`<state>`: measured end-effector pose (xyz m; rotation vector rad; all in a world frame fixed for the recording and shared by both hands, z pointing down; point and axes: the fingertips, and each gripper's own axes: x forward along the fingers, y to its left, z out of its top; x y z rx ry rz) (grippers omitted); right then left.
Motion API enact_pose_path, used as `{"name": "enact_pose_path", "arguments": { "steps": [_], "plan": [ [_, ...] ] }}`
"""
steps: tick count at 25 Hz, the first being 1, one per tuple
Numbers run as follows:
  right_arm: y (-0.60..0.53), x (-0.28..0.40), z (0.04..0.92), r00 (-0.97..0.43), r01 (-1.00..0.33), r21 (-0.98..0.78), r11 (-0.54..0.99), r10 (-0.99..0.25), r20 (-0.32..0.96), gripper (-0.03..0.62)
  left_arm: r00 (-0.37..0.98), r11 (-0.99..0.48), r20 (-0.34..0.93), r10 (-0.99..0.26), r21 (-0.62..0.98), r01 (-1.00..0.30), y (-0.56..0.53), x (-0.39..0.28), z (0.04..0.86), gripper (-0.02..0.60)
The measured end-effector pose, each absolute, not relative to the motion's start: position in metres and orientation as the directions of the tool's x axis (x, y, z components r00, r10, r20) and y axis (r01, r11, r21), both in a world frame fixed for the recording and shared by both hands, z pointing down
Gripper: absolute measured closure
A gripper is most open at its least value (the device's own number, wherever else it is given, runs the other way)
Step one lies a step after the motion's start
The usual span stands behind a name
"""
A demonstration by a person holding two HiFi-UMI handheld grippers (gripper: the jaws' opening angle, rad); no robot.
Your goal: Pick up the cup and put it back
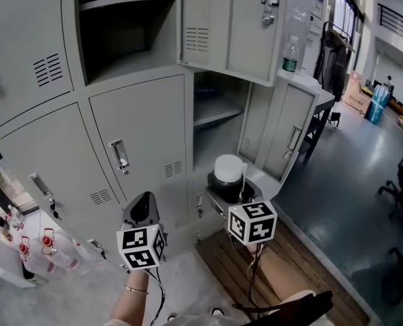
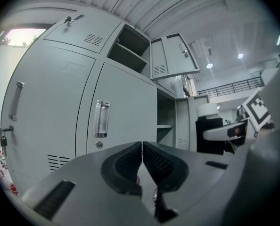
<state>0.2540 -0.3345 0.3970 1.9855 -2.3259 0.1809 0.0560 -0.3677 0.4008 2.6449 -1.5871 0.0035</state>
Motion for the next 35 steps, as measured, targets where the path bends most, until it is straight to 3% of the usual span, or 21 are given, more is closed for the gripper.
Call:
{"name": "enact_pose_path", "arguments": {
  "steps": [17, 35],
  "plan": [
    [-0.492, 0.329, 0.457, -0.089, -0.995, -0.052, 0.082, -0.987, 0.134, 0.195, 0.397, -0.395, 0.081, -0.914, 0.033, -0.918, -0.392, 0.051, 0.450, 0.569],
    [-0.605, 0.352, 0.502, -0.067, -0.997, -0.040, 0.061, -0.983, 0.171, 0.195, 0.350, -0.350, 0.115, -0.930, 0.020, -0.937, -0.427, 0.039, 0.491, 0.570]
  ]
}}
